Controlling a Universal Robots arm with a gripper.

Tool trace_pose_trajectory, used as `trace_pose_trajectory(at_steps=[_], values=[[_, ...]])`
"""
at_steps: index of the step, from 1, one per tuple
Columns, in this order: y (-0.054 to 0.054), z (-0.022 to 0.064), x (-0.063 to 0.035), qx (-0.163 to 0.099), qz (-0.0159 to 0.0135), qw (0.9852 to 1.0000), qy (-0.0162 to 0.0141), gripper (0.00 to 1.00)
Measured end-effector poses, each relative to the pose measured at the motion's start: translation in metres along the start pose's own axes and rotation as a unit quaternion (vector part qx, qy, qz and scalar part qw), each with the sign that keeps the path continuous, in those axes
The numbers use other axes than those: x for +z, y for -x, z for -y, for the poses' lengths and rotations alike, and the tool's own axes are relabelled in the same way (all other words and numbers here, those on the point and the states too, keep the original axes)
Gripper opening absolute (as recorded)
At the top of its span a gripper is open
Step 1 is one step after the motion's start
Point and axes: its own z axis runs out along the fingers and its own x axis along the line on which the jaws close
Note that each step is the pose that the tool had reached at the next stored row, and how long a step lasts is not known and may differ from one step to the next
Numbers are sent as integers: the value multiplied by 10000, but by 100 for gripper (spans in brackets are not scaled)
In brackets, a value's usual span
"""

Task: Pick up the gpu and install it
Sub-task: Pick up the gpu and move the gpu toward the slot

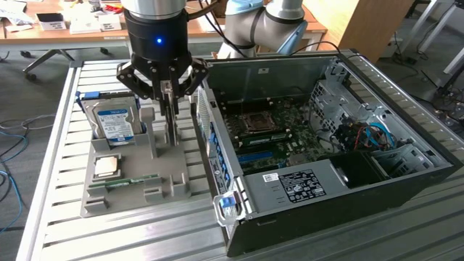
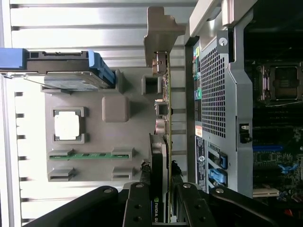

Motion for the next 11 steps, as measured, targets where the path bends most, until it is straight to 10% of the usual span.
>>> trace_pose_trajectory(at_steps=[11], values=[[1,-1,-26,0,0,10000,0,27]])
